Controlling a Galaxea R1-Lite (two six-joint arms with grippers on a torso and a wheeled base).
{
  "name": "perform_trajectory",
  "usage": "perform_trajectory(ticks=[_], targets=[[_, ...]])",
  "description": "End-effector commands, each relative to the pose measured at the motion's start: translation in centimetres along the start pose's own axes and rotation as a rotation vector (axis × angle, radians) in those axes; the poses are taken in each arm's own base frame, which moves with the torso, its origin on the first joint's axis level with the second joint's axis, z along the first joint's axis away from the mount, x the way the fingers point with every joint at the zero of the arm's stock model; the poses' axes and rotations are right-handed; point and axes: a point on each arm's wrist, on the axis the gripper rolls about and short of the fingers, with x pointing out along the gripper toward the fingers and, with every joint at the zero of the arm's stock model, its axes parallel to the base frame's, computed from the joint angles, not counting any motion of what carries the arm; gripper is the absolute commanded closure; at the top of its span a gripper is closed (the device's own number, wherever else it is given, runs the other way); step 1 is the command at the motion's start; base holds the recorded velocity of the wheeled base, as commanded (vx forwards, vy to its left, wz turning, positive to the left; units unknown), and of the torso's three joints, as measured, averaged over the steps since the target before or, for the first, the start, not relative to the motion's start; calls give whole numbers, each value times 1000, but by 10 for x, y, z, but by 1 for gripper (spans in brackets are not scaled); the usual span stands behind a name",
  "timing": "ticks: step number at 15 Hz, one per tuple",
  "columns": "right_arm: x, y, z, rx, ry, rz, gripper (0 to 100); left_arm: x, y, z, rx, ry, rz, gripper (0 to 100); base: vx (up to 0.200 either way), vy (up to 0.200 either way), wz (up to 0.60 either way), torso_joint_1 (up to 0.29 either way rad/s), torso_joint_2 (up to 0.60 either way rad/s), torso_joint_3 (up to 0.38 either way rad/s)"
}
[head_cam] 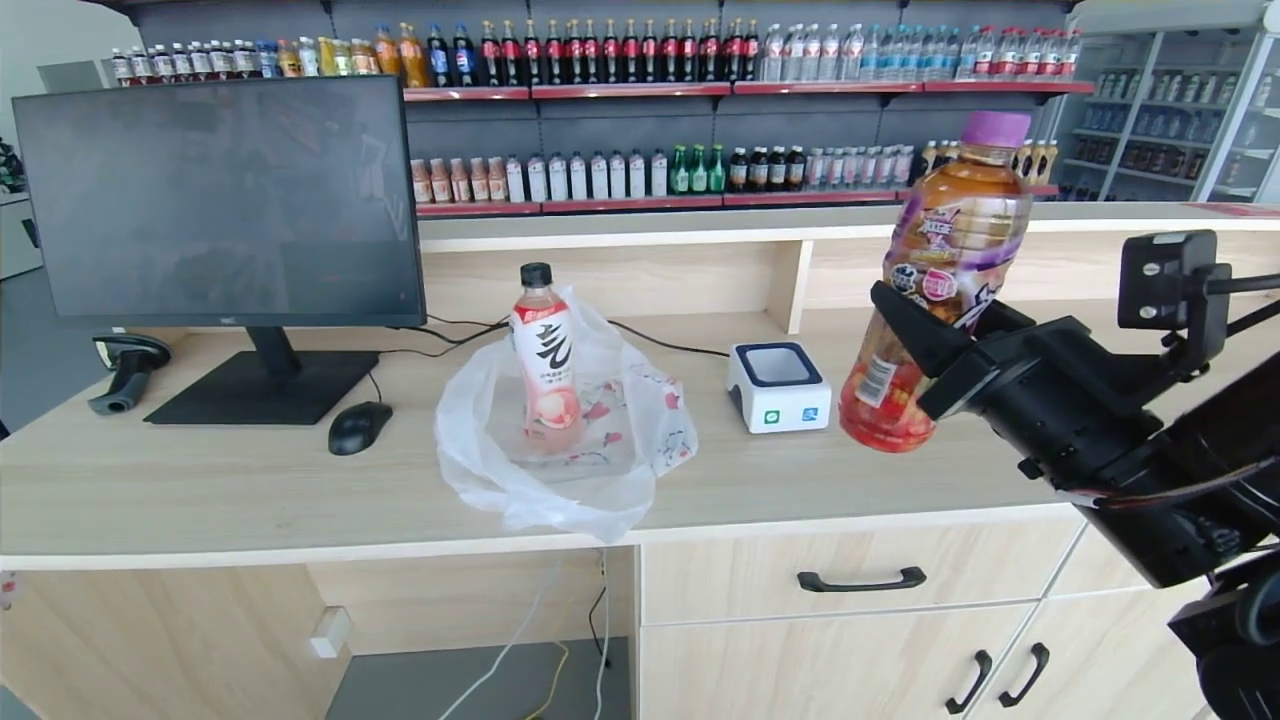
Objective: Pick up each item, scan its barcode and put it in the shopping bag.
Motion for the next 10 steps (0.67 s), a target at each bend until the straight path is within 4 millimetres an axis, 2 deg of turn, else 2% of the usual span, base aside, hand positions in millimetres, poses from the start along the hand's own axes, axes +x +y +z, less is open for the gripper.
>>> perform_trajectory(ticks=[1,6,10], targets=[[-2,0,1,-1,2,0,100,0,0,0,-2,0,0,0,-200,200,0,22,12,2],[-4,2,4,3,-4,7,100,0,0,0,-2,0,0,0,-200,200,0,11,6,-1],[-6,2,5,4,-6,10,100,0,0,0,3,0,-1,0,0,0,0,0,0,0]])
